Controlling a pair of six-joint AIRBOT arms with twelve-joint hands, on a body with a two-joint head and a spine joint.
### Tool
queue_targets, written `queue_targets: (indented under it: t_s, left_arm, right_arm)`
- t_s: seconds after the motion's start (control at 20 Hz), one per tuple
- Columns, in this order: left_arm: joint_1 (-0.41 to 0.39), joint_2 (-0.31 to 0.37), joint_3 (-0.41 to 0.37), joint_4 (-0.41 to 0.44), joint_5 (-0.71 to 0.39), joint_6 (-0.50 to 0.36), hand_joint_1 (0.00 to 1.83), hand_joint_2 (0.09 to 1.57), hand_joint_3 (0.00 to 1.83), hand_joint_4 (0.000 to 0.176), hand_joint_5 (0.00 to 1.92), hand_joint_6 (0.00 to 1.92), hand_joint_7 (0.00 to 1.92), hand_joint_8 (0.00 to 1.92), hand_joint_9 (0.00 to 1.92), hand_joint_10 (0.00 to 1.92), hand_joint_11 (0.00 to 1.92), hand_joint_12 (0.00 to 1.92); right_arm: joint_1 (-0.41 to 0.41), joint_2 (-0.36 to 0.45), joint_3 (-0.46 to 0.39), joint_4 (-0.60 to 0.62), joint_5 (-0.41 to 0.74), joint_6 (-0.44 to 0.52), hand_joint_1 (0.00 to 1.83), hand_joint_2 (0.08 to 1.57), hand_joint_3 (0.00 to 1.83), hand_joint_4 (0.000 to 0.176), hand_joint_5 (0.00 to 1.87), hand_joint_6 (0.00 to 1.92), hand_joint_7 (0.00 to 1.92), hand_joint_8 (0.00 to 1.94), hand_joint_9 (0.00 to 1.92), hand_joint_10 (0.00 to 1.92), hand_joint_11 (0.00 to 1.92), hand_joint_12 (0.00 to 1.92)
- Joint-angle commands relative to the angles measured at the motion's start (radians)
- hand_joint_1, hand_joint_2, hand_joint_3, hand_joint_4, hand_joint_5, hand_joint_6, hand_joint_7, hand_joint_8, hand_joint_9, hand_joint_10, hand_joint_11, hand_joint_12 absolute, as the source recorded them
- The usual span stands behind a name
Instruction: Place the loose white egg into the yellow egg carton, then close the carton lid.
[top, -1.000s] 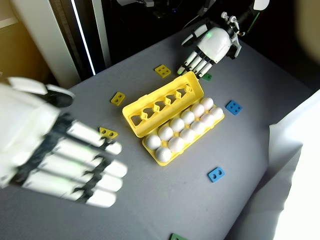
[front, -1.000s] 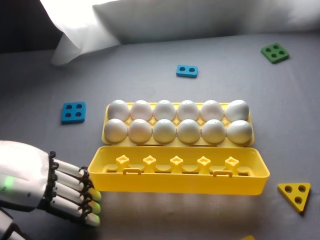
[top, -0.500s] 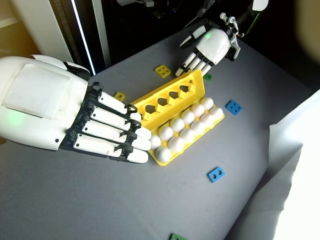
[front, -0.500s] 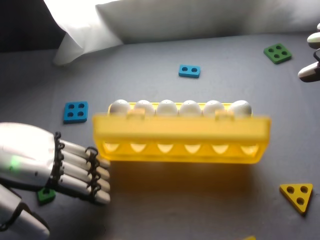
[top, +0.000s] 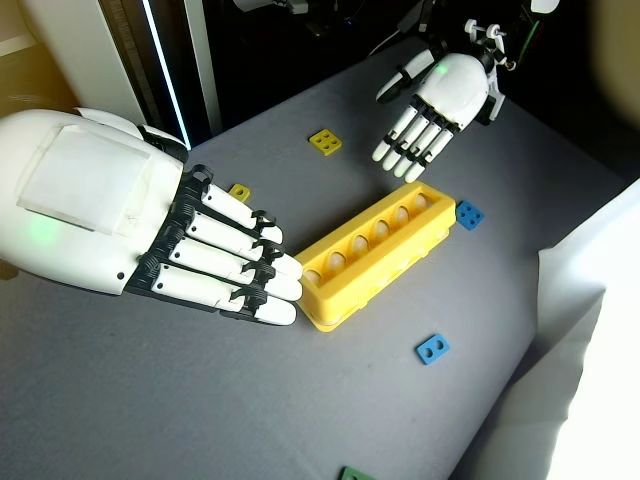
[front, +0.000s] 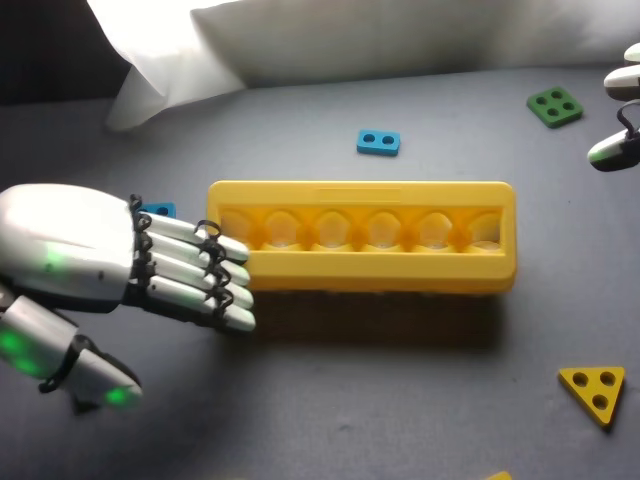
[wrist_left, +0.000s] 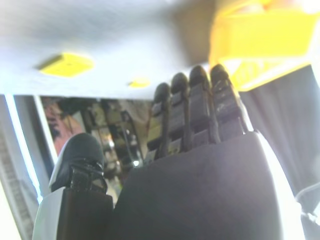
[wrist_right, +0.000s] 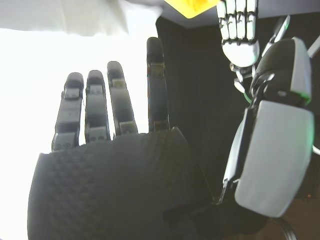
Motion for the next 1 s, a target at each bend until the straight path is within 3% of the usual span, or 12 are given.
queue_targets:
  t_s: [0.0, 0.3, 0.45, 0.65, 0.9, 0.95]
  left_arm:
    - [-0.008, 0.001, 0.015, -0.074, -0.047, 0.006, 0.0, 1.31, 0.0, 0.0, 0.17, 0.0, 0.15, 0.0, 0.11, 0.0, 0.0, 0.0]
    - [-0.03, -0.1, 0.093, -0.078, 0.023, 0.068, 0.0, 1.32, 0.0, 0.0, 0.13, 0.0, 0.12, 0.0, 0.09, 0.0, 0.0, 0.0]
    - [-0.018, -0.114, 0.096, -0.077, 0.025, 0.069, 0.0, 1.31, 0.0, 0.0, 0.12, 0.0, 0.12, 0.0, 0.07, 0.0, 0.0, 0.0]
    - [-0.036, -0.071, 0.063, -0.1, -0.017, 0.081, 0.0, 1.31, 0.0, 0.0, 0.09, 0.01, 0.08, 0.0, 0.04, 0.0, 0.0, 0.0]
    - [-0.068, 0.056, -0.012, -0.122, -0.104, 0.104, 0.0, 1.31, 0.0, 0.0, 0.17, 0.01, 0.17, 0.02, 0.12, 0.02, 0.02, 0.01]
    - [-0.072, 0.083, -0.027, -0.122, -0.118, 0.105, 0.0, 1.31, 0.0, 0.0, 0.11, 0.0, 0.11, 0.0, 0.06, 0.0, 0.0, 0.0]
  right_arm:
    - [0.015, 0.013, 0.0, 0.032, 0.042, 0.01, 0.4, 0.77, 0.01, 0.176, 0.5, 0.01, 0.1, 0.0, 0.0, 0.0, 0.0, 0.0]
    - [0.017, 0.014, -0.004, 0.032, 0.043, 0.011, 0.44, 0.76, 0.0, 0.176, 0.56, 0.02, 0.15, 0.02, 0.01, 0.0, 0.0, 0.0]
    - [0.017, 0.014, -0.004, 0.032, 0.043, 0.011, 0.43, 0.77, 0.01, 0.176, 0.55, 0.01, 0.13, 0.0, 0.0, 0.0, 0.0, 0.0]
    - [0.017, 0.014, -0.004, 0.032, 0.043, 0.011, 0.41, 0.77, 0.0, 0.176, 0.52, 0.01, 0.13, 0.01, 0.0, 0.0, 0.0, 0.0]
    - [0.017, 0.014, -0.004, 0.032, 0.043, 0.011, 0.44, 0.77, 0.0, 0.176, 0.51, 0.0, 0.13, 0.01, 0.0, 0.0, 0.0, 0.0]
    - [0.017, 0.014, -0.004, 0.032, 0.043, 0.011, 0.44, 0.77, 0.0, 0.176, 0.51, 0.0, 0.12, 0.01, 0.0, 0.0, 0.0, 0.0]
